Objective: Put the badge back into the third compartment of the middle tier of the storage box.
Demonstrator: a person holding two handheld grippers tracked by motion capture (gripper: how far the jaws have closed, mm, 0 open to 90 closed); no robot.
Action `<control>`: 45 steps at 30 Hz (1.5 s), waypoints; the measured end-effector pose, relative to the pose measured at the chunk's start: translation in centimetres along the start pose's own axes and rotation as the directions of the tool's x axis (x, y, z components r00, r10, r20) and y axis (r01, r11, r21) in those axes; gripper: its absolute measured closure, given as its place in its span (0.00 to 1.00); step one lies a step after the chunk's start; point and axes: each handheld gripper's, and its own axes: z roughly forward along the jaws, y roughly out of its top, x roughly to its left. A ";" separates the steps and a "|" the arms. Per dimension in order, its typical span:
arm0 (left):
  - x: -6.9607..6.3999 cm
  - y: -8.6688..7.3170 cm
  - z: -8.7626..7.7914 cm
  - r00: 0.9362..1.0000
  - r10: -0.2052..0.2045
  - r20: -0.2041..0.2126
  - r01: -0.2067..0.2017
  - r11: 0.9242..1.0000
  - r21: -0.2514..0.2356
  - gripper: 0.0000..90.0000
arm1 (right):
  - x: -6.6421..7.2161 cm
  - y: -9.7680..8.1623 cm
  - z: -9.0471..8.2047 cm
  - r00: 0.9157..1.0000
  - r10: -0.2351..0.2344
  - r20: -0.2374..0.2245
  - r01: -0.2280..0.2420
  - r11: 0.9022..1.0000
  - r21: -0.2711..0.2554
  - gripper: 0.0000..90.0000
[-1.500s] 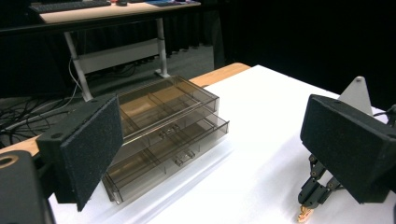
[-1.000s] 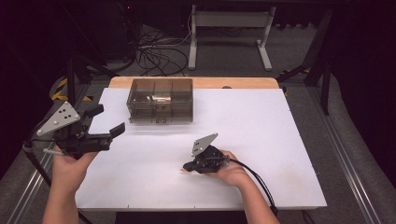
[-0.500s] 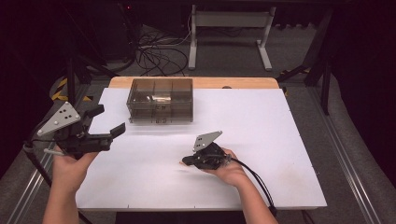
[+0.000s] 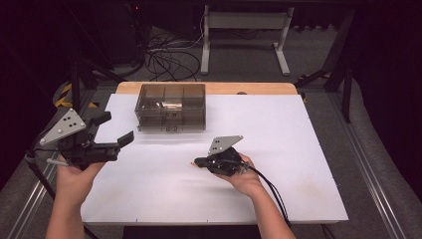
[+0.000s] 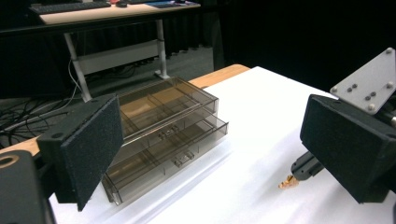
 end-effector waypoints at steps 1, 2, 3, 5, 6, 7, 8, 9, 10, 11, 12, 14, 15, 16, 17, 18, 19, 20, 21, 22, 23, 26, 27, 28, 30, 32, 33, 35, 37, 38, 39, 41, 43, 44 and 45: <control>0.0 0.0 0.0 1.000 0.001 -0.001 -0.001 1.000 0.000 0.08 | 0.0 0.1 -0.1 1.000 0.001 0.007 -0.001 1.000 -0.007 0.99; 0.0 0.0 0.0 1.000 0.001 -0.001 -0.001 1.000 0.001 0.08 | 0.0 0.3 -0.2 1.000 0.003 0.012 -0.002 1.000 -0.015 0.99; 0.0 0.0 0.0 1.000 0.000 -0.001 0.000 1.000 0.001 0.08 | 0.0 0.4 -0.3 1.000 0.003 0.017 -0.002 1.000 -0.021 0.99; 0.0 0.0 0.1 1.000 0.000 -0.001 0.000 1.000 0.001 0.08 | 0.0 0.6 -0.4 1.000 0.001 0.029 0.000 1.000 -0.030 0.99; 0.0 0.0 0.1 1.000 0.001 -0.001 -0.001 1.000 0.002 0.08 | 0.0 0.7 -0.4 0.999 0.000 0.032 0.002 0.999 -0.036 0.99; 0.0 0.0 0.1 1.000 0.000 -0.001 0.000 1.000 0.002 0.08 | 0.0 0.8 -0.5 0.999 -0.001 0.036 0.002 0.999 -0.039 0.99; 0.0 0.0 0.1 1.000 0.000 -0.001 0.000 1.000 0.001 0.08 | 0.1 0.9 -0.5 0.999 -0.003 0.041 0.005 0.999 -0.044 0.99; 0.0 0.0 0.1 1.000 0.000 -0.002 0.000 1.000 0.002 0.08 | 0.0 1.0 -0.5 0.999 -0.001 0.044 0.003 0.999 -0.046 0.99; 0.0 0.0 0.0 1.000 0.000 -0.002 0.000 1.000 0.002 0.08 | 0.1 1.1 -0.5 0.999 0.002 0.048 0.000 0.999 -0.052 0.99; 0.0 0.0 0.0 1.000 0.001 -0.002 -0.001 1.000 0.001 0.08 | 0.0 1.2 -0.5 0.999 0.002 0.054 0.001 0.998 -0.055 0.99; 0.0 0.0 0.0 1.000 0.000 -0.002 0.000 1.000 0.001 0.08 | 0.0 1.3 -0.5 0.998 0.003 0.058 0.000 0.998 -0.058 0.99; 0.0 0.0 0.0 1.000 0.000 -0.002 0.000 1.000 0.002 0.08 | 0.0 1.6 -0.6 0.998 -0.002 0.065 0.006 0.998 -0.062 0.99; 0.0 0.0 0.0 1.000 0.000 -0.002 0.000 1.000 0.002 0.08 | 0.1 1.7 -0.6 0.998 -0.001 0.065 0.006 0.998 -0.065 0.99; 0.0 0.0 0.0 1.000 0.000 -0.002 0.000 1.000 0.001 0.08 | 0.1 1.8 -0.6 0.998 -0.006 0.068 0.010 0.998 -0.066 0.99; 0.0 0.0 0.0 1.000 -0.001 -0.001 0.001 1.000 0.001 0.08 | 0.1 1.9 -0.6 0.997 -0.007 0.072 0.012 0.998 -0.066 0.99; 0.0 0.0 0.0 1.000 0.000 0.001 0.000 1.000 0.000 0.08 | 0.1 2.1 -0.6 0.997 -0.006 0.074 0.011 0.998 -0.069 0.99; 0.0 0.0 0.0 1.000 -0.004 0.004 0.004 1.000 -0.005 0.08 | 0.1 2.2 -0.6 0.997 -0.010 0.081 0.016 0.997 -0.070 0.99; 0.0 0.0 0.0 1.000 -0.008 0.007 0.008 1.000 -0.010 0.08 | 0.1 2.3 -0.7 0.996 -0.013 0.084 0.019 0.997 -0.072 0.99; 0.0 0.0 0.0 1.000 -0.011 0.009 0.011 1.000 -0.014 0.08 | 0.1 2.5 -0.7 0.996 -0.011 0.088 0.018 0.997 -0.075 0.99; 0.0 0.0 0.0 1.000 -0.013 0.011 0.013 1.000 -0.015 0.08 | 0.0 2.6 -0.7 0.996 -0.013 0.091 0.020 0.997 -0.078 0.99; 0.0 0.0 0.0 1.000 -0.011 0.010 0.011 1.000 -0.015 0.08 | 0.0 2.7 -0.8 0.995 -0.012 0.096 0.019 0.997 -0.080 0.99; 0.0 0.0 0.0 1.000 -0.007 0.008 0.007 1.000 -0.010 0.08 | 0.0 3.2 -0.9 0.994 -0.013 0.106 0.023 0.996 -0.089 0.99; 0.0 0.0 0.0 1.000 -0.007 0.009 0.007 1.000 -0.010 0.08 | 0.0 3.3 -0.9 0.994 -0.016 0.111 0.026 0.996 -0.091 0.99; 0.0 -0.1 0.1 1.000 -0.008 0.009 0.008 1.000 -0.010 0.08 | 0.0 3.4 -0.9 0.993 -0.016 0.116 0.027 0.995 -0.093 0.99; 0.0 -0.1 0.1 1.000 -0.009 0.009 0.009 1.000 -0.009 0.08 | -0.1 3.7 -0.9 0.992 -0.016 0.124 0.029 0.994 -0.101 0.99; 0.0 -0.1 0.1 1.000 -0.007 0.011 0.007 1.000 -0.009 0.08 | -0.3 3.9 -0.9 0.991 -0.016 0.132 0.030 0.994 -0.105 0.99; 0.0 -0.1 0.1 1.000 -0.008 0.011 0.008 1.000 -0.009 0.08 | -0.3 3.9 -0.9 0.990 -0.014 0.138 0.029 0.994 -0.109 0.99; 0.0 -0.1 0.1 1.000 -0.011 0.011 0.011 1.000 -0.009 0.08 | -0.4 4.1 -0.9 0.990 -0.009 0.143 0.026 0.993 -0.118 0.99; 0.1 -0.1 0.1 1.000 -0.012 0.011 0.012 1.000 -0.009 0.08 | -0.6 4.3 -0.9 0.989 -0.006 0.150 0.024 0.992 -0.123 0.99; 0.1 -0.1 0.1 1.000 -0.012 0.011 0.012 1.000 -0.008 0.08 | -0.6 4.3 -0.8 0.988 -0.006 0.152 0.026 0.992 -0.125 0.99; 0.1 -0.1 0.2 1.000 -0.010 0.010 0.010 1.000 -0.008 0.08 | -0.7 4.4 -0.8 0.988 -0.007 0.156 0.027 0.992 -0.126 0.99; 0.1 -0.1 0.2 1.000 -0.010 0.011 0.010 1.000 -0.007 0.08 | -0.8 4.6 -0.8 0.987 -0.005 0.161 0.026 0.991 -0.128 0.99; 0.1 -0.1 0.2 1.000 -0.010 0.012 0.010 1.000 -0.007 0.08 | -0.9 4.8 -0.7 0.986 -0.005 0.166 0.027 0.991 -0.130 0.99; 0.1 -0.1 0.2 1.000 -0.010 0.012 0.010 1.000 -0.006 0.08 | -1.0 4.9 -0.7 0.986 -0.007 0.168 0.029 0.991 -0.129 0.99; 0.1 -0.1 0.2 1.000 -0.010 0.011 0.010 1.000 -0.006 0.08 | -1.1 5.0 -0.6 0.985 -0.006 0.171 0.029 0.991 -0.129 0.99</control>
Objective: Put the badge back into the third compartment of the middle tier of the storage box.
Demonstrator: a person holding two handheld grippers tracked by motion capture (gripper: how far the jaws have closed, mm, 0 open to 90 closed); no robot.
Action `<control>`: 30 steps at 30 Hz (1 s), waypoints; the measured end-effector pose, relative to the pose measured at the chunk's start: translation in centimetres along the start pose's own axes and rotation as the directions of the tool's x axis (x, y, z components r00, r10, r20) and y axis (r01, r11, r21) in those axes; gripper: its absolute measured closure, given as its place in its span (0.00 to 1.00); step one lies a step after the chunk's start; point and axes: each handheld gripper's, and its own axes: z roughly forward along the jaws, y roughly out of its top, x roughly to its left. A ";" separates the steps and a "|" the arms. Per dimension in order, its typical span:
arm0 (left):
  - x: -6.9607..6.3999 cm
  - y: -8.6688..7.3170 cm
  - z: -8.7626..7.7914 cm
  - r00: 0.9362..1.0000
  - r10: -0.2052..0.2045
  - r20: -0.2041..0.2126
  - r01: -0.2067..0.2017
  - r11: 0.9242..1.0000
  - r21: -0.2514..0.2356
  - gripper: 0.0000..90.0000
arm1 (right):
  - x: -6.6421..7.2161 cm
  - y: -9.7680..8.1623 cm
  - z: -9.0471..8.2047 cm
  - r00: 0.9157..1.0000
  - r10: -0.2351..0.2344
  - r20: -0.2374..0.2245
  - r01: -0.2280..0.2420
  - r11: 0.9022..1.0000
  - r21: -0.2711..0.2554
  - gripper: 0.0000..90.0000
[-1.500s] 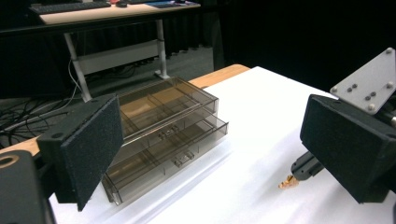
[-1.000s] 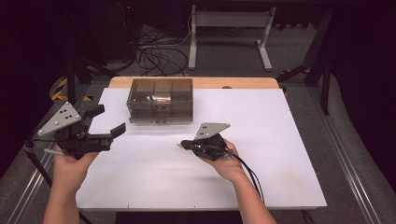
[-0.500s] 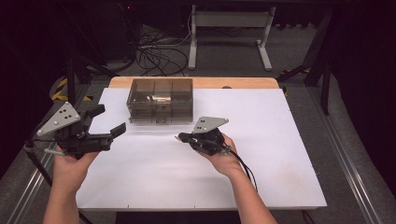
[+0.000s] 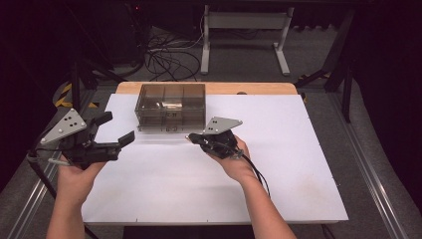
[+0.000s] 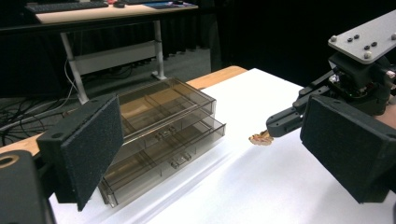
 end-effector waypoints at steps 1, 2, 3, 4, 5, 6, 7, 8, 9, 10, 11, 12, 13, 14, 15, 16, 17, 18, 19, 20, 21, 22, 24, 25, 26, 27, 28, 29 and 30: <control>0.0 0.0 0.0 1.000 0.002 -0.001 -0.002 1.000 0.001 0.08 | 0.0 0.1 0.1 1.000 0.000 0.003 0.000 1.000 -0.001 0.99; 0.0 0.0 0.0 1.000 0.003 -0.005 -0.003 1.000 0.005 0.08 | -0.1 0.1 0.1 1.000 -0.001 0.004 0.001 1.000 -0.002 0.99; 0.0 0.0 0.0 1.000 0.006 -0.008 -0.006 1.000 0.008 0.08 | -0.1 0.2 0.2 1.000 -0.001 0.007 0.001 1.000 -0.002 0.99; 0.0 0.0 0.0 1.000 0.005 -0.006 -0.005 1.000 0.007 0.08 | -0.2 0.3 0.2 1.000 -0.002 0.010 0.002 1.000 -0.003 0.99; 0.0 0.0 0.0 1.000 0.003 -0.004 -0.003 1.000 0.004 0.08 | -0.2 0.4 0.3 1.000 -0.002 0.013 0.002 1.000 -0.003 0.99; 0.0 0.0 0.0 1.000 0.003 -0.003 -0.003 1.000 0.003 0.08 | -0.3 0.5 0.3 1.000 -0.004 0.018 0.004 1.000 -0.004 0.99; 0.0 0.0 0.0 1.000 0.002 -0.003 -0.002 1.000 0.002 0.08 | -0.4 0.5 0.3 1.000 -0.004 0.023 0.004 1.000 -0.005 0.99; 0.0 0.0 0.0 1.000 0.001 -0.002 -0.001 1.000 0.001 0.08 | -0.5 0.6 0.3 1.000 -0.004 0.027 0.004 1.000 -0.007 0.99; 0.0 0.0 0.0 1.000 -0.003 0.000 0.003 1.000 -0.002 0.08 | -0.6 0.7 0.4 0.999 -0.005 0.032 0.005 1.000 -0.009 0.99; 0.0 0.0 -0.1 1.000 -0.009 0.002 0.009 1.000 -0.006 0.08 | -0.7 0.8 0.4 0.999 -0.004 0.038 0.005 1.000 -0.013 0.99; 0.1 0.0 -0.1 1.000 -0.006 0.004 0.006 1.000 -0.009 0.08 | -0.8 0.9 0.4 0.999 -0.002 0.041 0.002 1.000 -0.015 0.99; 0.1 0.0 -0.1 1.000 -0.009 0.006 0.009 1.000 -0.011 0.08 | -0.8 1.0 0.5 0.999 -0.001 0.048 0.002 1.000 -0.018 0.99; 0.1 0.0 -0.1 1.000 -0.009 0.006 0.009 1.000 -0.011 0.08 | -0.9 1.0 0.5 0.999 -0.001 0.051 0.002 1.000 -0.019 0.99; 0.1 0.0 -0.1 1.000 -0.009 0.006 0.009 1.000 -0.011 0.08 | -1.0 1.1 0.6 0.999 0.000 0.054 0.001 1.000 -0.020 0.99; 0.1 0.0 -0.1 1.000 -0.008 0.005 0.008 1.000 -0.011 0.08 | -1.1 1.1 0.7 0.998 0.000 0.057 0.001 1.000 -0.020 0.99; 0.1 0.0 -0.2 1.000 -0.008 0.004 0.008 1.000 -0.010 0.08 | -1.2 1.1 0.8 0.998 0.002 0.060 -0.001 1.000 -0.019 0.99; 0.1 0.0 -0.2 1.000 -0.007 0.004 0.007 1.000 -0.009 0.08 | -1.3 1.1 0.9 0.998 0.003 0.065 -0.002 1.000 -0.019 0.99; 0.1 0.0 -0.2 1.000 -0.007 0.003 0.007 1.000 -0.009 0.08 | -1.3 1.1 0.9 0.998 0.004 0.067 -0.002 1.000 -0.020 0.99; 0.1 0.0 -0.2 1.000 -0.006 0.003 0.006 1.000 -0.007 0.08 | -1.4 1.1 1.0 0.997 0.005 0.074 -0.003 1.000 -0.021 0.99; 0.1 0.0 -0.1 1.000 -0.006 0.004 0.006 1.000 -0.007 0.08 | -1.5 1.1 1.0 0.997 0.008 0.079 -0.006 1.000 -0.023 0.99; 0.1 0.0 -0.1 1.000 -0.007 0.004 0.007 1.000 -0.007 0.08 | -1.6 1.2 1.1 0.997 0.009 0.082 -0.007 1.000 -0.025 0.99; 0.1 0.0 -0.1 1.000 -0.006 0.004 0.007 1.000 -0.007 0.08 | -1.7 1.2 1.1 0.996 0.008 0.087 -0.006 1.000 -0.024 0.99; 0.1 0.0 -0.1 1.000 -0.006 0.004 0.006 1.000 -0.008 0.08 | -1.8 1.3 1.3 0.995 0.009 0.101 -0.006 1.000 -0.023 0.99; 0.1 0.0 -0.1 1.000 -0.005 0.004 0.005 1.000 -0.008 0.08 | -1.9 1.3 1.3 0.994 0.007 0.107 -0.004 1.000 -0.023 0.99; 0.1 0.0 -0.1 1.000 -0.005 0.004 0.006 1.000 -0.008 0.08 | -2.0 1.4 1.4 0.993 0.008 0.116 -0.005 1.000 -0.026 0.99; 0.1 0.0 -0.1 1.000 -0.005 0.004 0.005 1.000 -0.008 0.08 | -2.1 1.4 1.5 0.993 0.014 0.119 -0.011 0.999 -0.031 0.99; 0.1 0.0 -0.1 1.000 -0.005 0.004 0.005 1.000 -0.008 0.08 | -2.2 1.5 1.5 0.992 0.015 0.126 -0.010 0.999 -0.034 0.99; 0.1 0.0 -0.1 1.000 -0.008 0.003 0.008 1.000 -0.009 0.08 | -2.3 1.5 1.6 0.991 0.015 0.131 -0.010 0.999 -0.037 0.99; 0.1 0.0 -0.1 1.000 -0.005 0.004 0.005 1.000 -0.008 0.08 | -2.4 1.6 1.7 0.991 0.018 0.135 -0.012 0.999 -0.038 0.99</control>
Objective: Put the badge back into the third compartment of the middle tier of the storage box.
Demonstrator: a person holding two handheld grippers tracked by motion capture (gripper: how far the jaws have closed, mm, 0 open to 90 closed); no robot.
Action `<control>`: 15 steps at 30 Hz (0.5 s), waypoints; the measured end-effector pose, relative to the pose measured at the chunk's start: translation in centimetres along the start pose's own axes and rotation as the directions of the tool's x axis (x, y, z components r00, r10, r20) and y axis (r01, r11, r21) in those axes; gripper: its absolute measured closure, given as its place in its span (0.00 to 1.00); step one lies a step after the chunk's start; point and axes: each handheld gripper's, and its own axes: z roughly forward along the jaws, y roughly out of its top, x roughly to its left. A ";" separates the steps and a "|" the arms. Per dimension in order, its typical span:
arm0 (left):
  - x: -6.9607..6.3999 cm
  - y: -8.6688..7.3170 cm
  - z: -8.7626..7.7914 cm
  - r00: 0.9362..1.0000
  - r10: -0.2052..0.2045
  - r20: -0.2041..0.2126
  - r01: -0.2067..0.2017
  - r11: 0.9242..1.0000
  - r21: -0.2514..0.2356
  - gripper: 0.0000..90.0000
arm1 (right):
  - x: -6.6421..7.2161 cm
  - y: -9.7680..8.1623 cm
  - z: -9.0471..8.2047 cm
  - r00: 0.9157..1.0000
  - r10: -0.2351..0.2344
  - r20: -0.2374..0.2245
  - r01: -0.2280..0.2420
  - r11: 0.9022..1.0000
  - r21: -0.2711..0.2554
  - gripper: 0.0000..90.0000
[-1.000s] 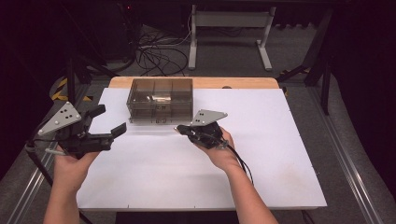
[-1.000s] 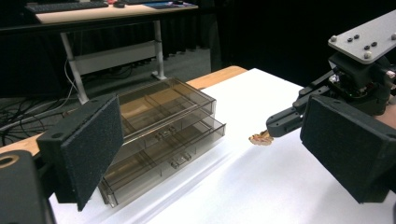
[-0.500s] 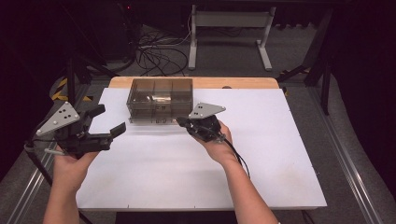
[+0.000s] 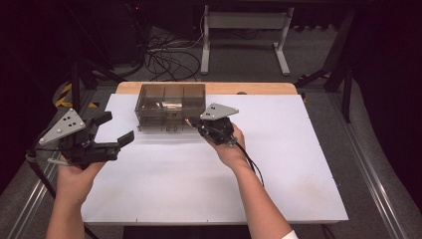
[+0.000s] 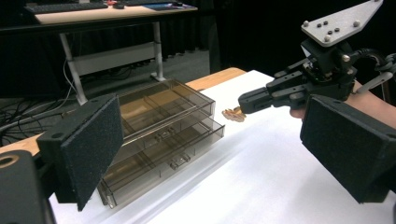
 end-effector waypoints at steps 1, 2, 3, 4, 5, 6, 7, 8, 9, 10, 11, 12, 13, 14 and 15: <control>0.0 0.0 0.0 1.000 -0.005 0.000 0.005 1.000 0.000 0.08 | -0.1 0.0 0.2 1.000 -0.004 0.002 0.004 1.000 0.000 0.99; 0.0 0.0 0.0 1.000 -0.005 0.000 0.005 1.000 0.001 0.08 | 0.0 0.1 0.3 1.000 -0.002 0.005 0.002 1.000 0.001 0.99; 0.0 0.0 0.0 1.000 -0.006 0.001 0.006 1.000 0.001 0.08 | -0.1 0.1 0.5 1.000 -0.004 0.009 0.004 1.000 0.004 0.99; 0.0 0.0 0.0 1.000 -0.005 0.001 0.005 1.000 0.001 0.08 | -0.1 0.1 0.6 1.000 -0.008 0.012 0.007 1.000 0.006 0.99; 0.0 0.0 0.0 1.000 -0.005 0.001 0.005 1.000 0.001 0.08 | -0.1 0.0 0.8 1.000 -0.006 0.014 0.006 1.000 0.006 0.99; 0.0 0.0 0.0 1.000 -0.005 0.001 0.005 1.000 0.001 0.08 | -0.1 0.0 0.9 1.000 -0.007 0.018 0.007 1.000 0.010 0.99; 0.1 0.0 0.0 1.000 -0.003 0.001 0.003 1.000 0.000 0.08 | -0.2 0.0 1.1 1.000 -0.005 0.023 0.004 1.000 0.011 0.99; 0.1 0.0 -0.1 1.000 -0.004 -0.001 0.004 1.000 0.002 0.08 | -0.2 -0.1 1.2 1.000 -0.006 0.027 0.006 1.000 0.013 0.99; 0.1 0.0 -0.1 1.000 -0.002 -0.003 0.002 1.000 0.004 0.08 | -0.2 -0.1 1.4 0.999 -0.006 0.032 0.006 1.000 0.013 0.99; 0.1 0.0 -0.1 1.000 0.002 -0.006 -0.002 1.000 0.007 0.08 | -0.3 -0.2 1.5 0.999 -0.010 0.040 0.010 1.000 0.014 0.99; 0.1 0.0 -0.1 1.000 0.003 -0.012 -0.003 1.000 0.011 0.08 | -0.2 -0.2 1.6 0.999 -0.011 0.049 0.010 1.000 0.013 0.99; 0.2 0.0 -0.1 1.000 0.001 -0.012 -0.001 1.000 0.011 0.08 | -0.3 -0.3 1.8 0.998 -0.015 0.055 0.014 1.000 0.010 0.99; 0.2 -0.1 -0.2 1.000 0.000 -0.011 0.000 1.000 0.009 0.08 | -0.3 -0.3 1.9 0.998 -0.019 0.062 0.018 1.000 0.015 0.99; 0.3 -0.1 -0.2 1.000 -0.003 -0.010 0.003 1.000 0.006 0.08 | -0.3 -0.4 2.0 0.997 -0.024 0.072 0.023 1.000 0.017 0.99; 0.3 -0.1 -0.2 1.000 -0.003 -0.011 0.003 1.000 0.006 0.08 | -0.3 -0.4 2.2 0.997 -0.026 0.075 0.025 1.000 0.019 0.99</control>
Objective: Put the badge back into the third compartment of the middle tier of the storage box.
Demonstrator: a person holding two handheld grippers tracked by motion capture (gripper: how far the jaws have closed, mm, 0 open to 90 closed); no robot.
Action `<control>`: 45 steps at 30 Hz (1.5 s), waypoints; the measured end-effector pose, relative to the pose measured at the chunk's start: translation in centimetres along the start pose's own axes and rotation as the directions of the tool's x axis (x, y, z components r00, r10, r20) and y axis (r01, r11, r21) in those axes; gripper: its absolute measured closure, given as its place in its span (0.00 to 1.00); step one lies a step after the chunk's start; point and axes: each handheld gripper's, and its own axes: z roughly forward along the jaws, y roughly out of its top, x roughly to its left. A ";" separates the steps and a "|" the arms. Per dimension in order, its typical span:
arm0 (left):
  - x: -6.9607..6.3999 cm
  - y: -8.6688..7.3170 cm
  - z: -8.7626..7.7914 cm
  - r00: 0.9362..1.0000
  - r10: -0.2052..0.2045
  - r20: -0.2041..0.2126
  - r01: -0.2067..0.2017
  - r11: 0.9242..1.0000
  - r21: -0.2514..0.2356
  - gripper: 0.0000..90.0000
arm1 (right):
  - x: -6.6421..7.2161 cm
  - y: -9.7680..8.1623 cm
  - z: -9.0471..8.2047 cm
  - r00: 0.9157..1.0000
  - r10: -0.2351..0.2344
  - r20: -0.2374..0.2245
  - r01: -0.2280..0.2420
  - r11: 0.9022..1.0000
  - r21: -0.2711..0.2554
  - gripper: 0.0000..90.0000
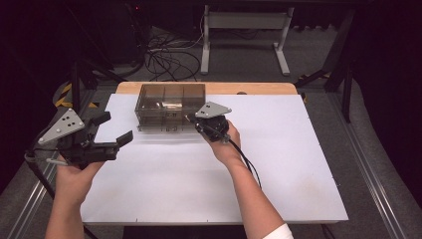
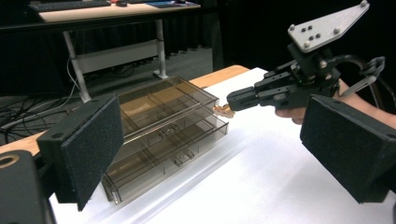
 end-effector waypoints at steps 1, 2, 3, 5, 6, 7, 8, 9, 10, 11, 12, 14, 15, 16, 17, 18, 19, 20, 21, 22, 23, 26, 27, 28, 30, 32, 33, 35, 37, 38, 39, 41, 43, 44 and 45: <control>0.0 0.0 0.0 1.000 0.000 0.001 0.000 1.000 0.000 0.08 | 0.0 -0.1 0.2 1.000 -0.003 0.004 0.003 1.000 0.001 0.99; 0.0 0.0 0.0 1.000 0.000 0.002 0.000 1.000 -0.001 0.08 | -0.1 -0.1 0.3 1.000 -0.005 0.008 0.005 1.000 0.003 0.99; 0.0 0.0 0.0 1.000 0.000 0.004 0.000 1.000 -0.001 0.08 | -0.1 -0.2 0.5 1.000 -0.009 0.013 0.009 1.000 0.008 0.99; -0.1 0.0 0.1 1.000 0.002 0.004 -0.002 1.000 0.002 0.08 | -0.1 -0.4 0.8 1.000 -0.015 0.022 0.014 1.000 0.014 0.99; -0.1 0.0 0.1 1.000 0.001 0.005 -0.001 1.000 0.002 0.08 | -0.2 -0.5 0.9 1.000 -0.017 0.026 0.016 1.000 0.017 0.99; -0.1 0.0 0.1 1.000 0.001 0.005 -0.001 1.000 0.002 0.08 | -0.2 -0.6 1.1 0.999 -0.018 0.030 0.017 1.000 0.019 0.99; -0.1 0.0 0.1 1.000 0.001 0.005 -0.001 1.000 0.002 0.08 | -0.2 -0.7 1.2 0.999 -0.018 0.032 0.017 1.000 0.022 0.99; -0.1 0.0 0.1 1.000 0.001 0.004 -0.001 1.000 0.002 0.08 | -0.2 -0.7 1.3 0.999 -0.018 0.032 0.017 1.000 0.022 0.99; -0.1 0.0 0.1 1.000 0.001 0.005 -0.001 1.000 0.002 0.08 | -0.3 -0.8 1.5 0.999 -0.017 0.031 0.016 1.000 0.023 0.99; -0.1 0.0 0.1 1.000 0.000 0.005 0.000 1.000 0.002 0.08 | -0.3 -0.8 1.6 0.999 -0.020 0.032 0.019 1.000 0.025 0.99; -0.1 0.0 0.1 1.000 -0.003 0.004 0.003 1.000 0.000 0.08 | -0.3 -0.9 1.7 0.999 -0.021 0.034 0.020 0.999 0.029 0.99; 0.0 0.0 0.1 1.000 -0.004 0.004 0.004 1.000 0.000 0.08 | -0.3 -1.0 1.9 0.999 -0.023 0.038 0.021 0.999 0.035 0.99; 0.0 0.0 0.1 1.000 -0.002 0.005 0.002 1.000 0.000 0.08 | -0.3 -1.1 2.0 0.999 -0.026 0.040 0.025 0.999 0.036 0.99; 0.0 0.0 0.1 1.000 -0.001 0.005 0.001 1.000 0.000 0.08 | -0.4 -1.1 2.1 0.999 -0.027 0.042 0.026 0.999 0.038 0.99; 0.0 0.0 0.1 1.000 -0.001 0.005 0.001 1.000 0.002 0.08 | -0.4 -1.2 2.2 0.999 -0.028 0.042 0.026 0.999 0.040 0.99; 0.0 0.0 0.1 1.000 -0.002 0.005 0.002 1.000 0.002 0.08 | -0.4 -1.2 2.3 0.999 -0.030 0.041 0.028 0.999 0.043 0.99; 0.0 -0.1 0.1 1.000 -0.003 0.005 0.003 1.000 0.000 0.08 | -0.5 -1.3 2.4 0.999 -0.031 0.042 0.030 0.999 0.045 0.99; 0.1 -0.1 0.1 1.000 -0.003 0.005 0.003 1.000 0.000 0.08 | -0.5 -1.4 2.6 0.998 -0.033 0.044 0.031 0.998 0.047 0.99; 0.1 -0.1 0.1 1.000 -0.003 0.004 0.003 1.000 0.000 0.08 | -0.5 -1.4 2.6 0.998 -0.034 0.045 0.031 0.998 0.050 0.99; 0.1 -0.1 0.1 1.000 -0.006 0.003 0.006 1.000 0.001 0.08 | -0.5 -1.5 2.7 0.998 -0.036 0.047 0.034 0.998 0.054 0.99; 0.1 -0.1 0.1 1.000 -0.006 0.004 0.006 1.000 0.001 0.08 | -0.5 -1.6 2.8 0.998 -0.040 0.050 0.037 0.998 0.055 0.99; 0.1 -0.1 0.2 1.000 -0.009 0.005 0.009 1.000 0.002 0.08 | -0.5 -1.7 3.1 0.997 -0.049 0.054 0.046 0.997 0.065 0.99; 0.1 -0.1 0.2 1.000 -0.009 0.006 0.009 1.000 0.001 0.08 | -0.5 -1.8 3.2 0.997 -0.056 0.058 0.052 0.996 0.066 0.99; 0.1 -0.1 0.2 1.000 -0.010 0.006 0.010 1.000 0.001 0.08 | -0.5 -1.8 3.3 0.996 -0.060 0.061 0.055 0.996 0.069 0.99; 0.1 -0.1 0.2 1.000 -0.008 0.007 0.008 1.000 0.002 0.08 | -0.6 -1.9 3.4 0.996 -0.063 0.061 0.058 0.995 0.076 0.99; 0.1 -0.1 0.2 1.000 -0.007 0.006 0.007 1.000 0.004 0.08 | -0.6 -2.1 3.6 0.996 -0.067 0.065 0.062 0.995 0.083 0.99; 0.1 -0.2 0.2 1.000 -0.007 0.006 0.007 1.000 0.004 0.08 | -0.6 -2.1 3.7 0.995 -0.071 0.066 0.065 0.994 0.087 0.99; 0.1 -0.2 0.2 1.000 -0.008 0.007 0.008 1.000 0.005 0.08 | -0.6 -2.2 3.9 0.995 -0.074 0.068 0.067 0.993 0.093 0.99; 0.1 -0.2 0.3 1.000 -0.009 0.009 0.009 1.000 0.006 0.08 | -0.6 -2.3 4.0 0.994 -0.081 0.069 0.074 0.992 0.101 0.99; 0.1 -0.2 0.4 1.000 -0.011 0.009 0.011 1.000 0.005 0.08 | -0.6 -2.4 4.1 0.994 -0.085 0.070 0.077 0.991 0.106 0.99; 0.1 -0.2 0.4 1.000 -0.009 0.011 0.009 1.000 0.006 0.08 | -0.6 -2.4 4.2 0.994 -0.086 0.070 0.078 0.991 0.110 0.99; 0.1 -0.2 0.4 1.000 -0.007 0.012 0.007 1.000 0.009 0.08 | -0.6 -2.5 4.3 0.993 -0.090 0.072 0.081 0.990 0.115 0.99; 0.1 -0.3 0.5 1.000 -0.007 0.012 0.007 1.000 0.010 0.08 | -0.7 -2.6 4.4 0.994 -0.088 0.071 0.079 0.990 0.119 0.99; 0.2 -0.3 0.5 1.000 -0.007 0.011 0.007 1.000 0.011 0.08 | -0.7 -2.7 4.5 0.994 -0.087 0.071 0.078 0.990 0.120 0.99; 0.1 -0.3 0.5 1.000 -0.010 0.010 0.010 1.000 0.009 0.08 | -0.7 -2.7 4.5 0.994 -0.088 0.070 0.078 0.989 0.123 0.99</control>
